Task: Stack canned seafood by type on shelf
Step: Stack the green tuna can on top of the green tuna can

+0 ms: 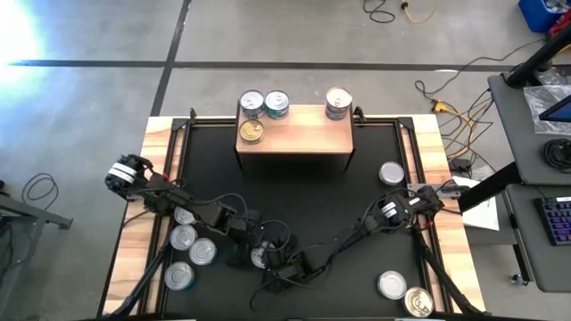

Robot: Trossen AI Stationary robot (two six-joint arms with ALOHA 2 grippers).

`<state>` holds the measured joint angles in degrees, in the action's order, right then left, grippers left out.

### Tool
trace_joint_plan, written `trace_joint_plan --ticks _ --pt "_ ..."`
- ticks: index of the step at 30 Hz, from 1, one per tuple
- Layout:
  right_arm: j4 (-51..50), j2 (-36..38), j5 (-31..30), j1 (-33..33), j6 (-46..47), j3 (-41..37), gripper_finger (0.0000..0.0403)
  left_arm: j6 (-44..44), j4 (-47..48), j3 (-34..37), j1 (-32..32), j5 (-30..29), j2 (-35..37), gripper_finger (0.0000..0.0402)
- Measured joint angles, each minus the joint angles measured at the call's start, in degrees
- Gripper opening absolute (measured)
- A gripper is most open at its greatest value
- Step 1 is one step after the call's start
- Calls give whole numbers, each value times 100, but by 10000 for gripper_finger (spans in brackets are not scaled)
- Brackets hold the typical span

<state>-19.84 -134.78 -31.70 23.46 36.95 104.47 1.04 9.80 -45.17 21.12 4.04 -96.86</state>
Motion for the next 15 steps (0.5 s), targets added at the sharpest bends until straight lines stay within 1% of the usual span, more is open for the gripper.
trace_joint_plan --ticks 4,6,8,10,12,15 --pt "-41 7 12 0 41 1 368 250 0 0 -7 -83 44 0" --pt "-137 31 85 -4 79 8 368 303 58 -5 -18 -291 121 0" --pt "-266 85 201 -26 127 17 368 328 313 -9 -35 -502 265 0" --pt "-405 155 347 -64 125 22 368 454 688 58 -75 -729 574 0" --pt "-669 280 465 -81 125 22 368 616 1067 136 -82 -832 969 0" --pt "-848 523 423 -112 125 20 368 926 1562 250 -61 -1088 1685 0"
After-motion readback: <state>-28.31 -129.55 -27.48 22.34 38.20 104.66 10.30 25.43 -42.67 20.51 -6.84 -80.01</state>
